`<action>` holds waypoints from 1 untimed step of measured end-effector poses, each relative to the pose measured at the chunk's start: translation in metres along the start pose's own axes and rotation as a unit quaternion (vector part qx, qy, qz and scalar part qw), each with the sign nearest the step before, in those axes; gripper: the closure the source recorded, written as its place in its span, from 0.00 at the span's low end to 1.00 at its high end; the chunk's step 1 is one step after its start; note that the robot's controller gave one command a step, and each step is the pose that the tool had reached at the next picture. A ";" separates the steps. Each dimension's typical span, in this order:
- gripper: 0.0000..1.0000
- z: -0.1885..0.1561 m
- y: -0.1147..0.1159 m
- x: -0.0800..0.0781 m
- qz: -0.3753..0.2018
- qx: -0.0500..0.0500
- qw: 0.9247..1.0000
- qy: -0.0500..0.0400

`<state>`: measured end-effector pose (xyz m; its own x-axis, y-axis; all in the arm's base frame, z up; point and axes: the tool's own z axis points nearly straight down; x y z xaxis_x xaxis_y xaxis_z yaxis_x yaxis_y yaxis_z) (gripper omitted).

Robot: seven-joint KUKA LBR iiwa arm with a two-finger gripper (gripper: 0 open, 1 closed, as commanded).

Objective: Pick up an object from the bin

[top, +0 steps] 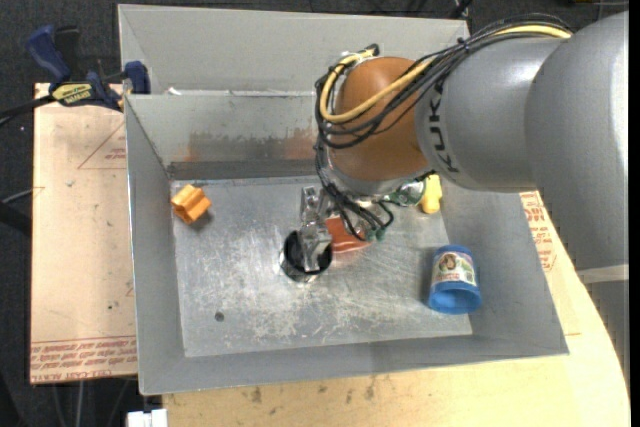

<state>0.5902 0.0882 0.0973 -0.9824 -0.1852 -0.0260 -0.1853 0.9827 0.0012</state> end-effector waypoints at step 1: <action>1.00 0.000 0.000 0.000 0.000 0.000 1.000 0.000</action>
Offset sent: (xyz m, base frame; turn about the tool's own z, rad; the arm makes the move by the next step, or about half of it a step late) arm 0.0000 0.0000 0.0000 0.0000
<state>0.5902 0.0882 0.0973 -0.9824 -0.1852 -0.0261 -0.1853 0.9827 0.0015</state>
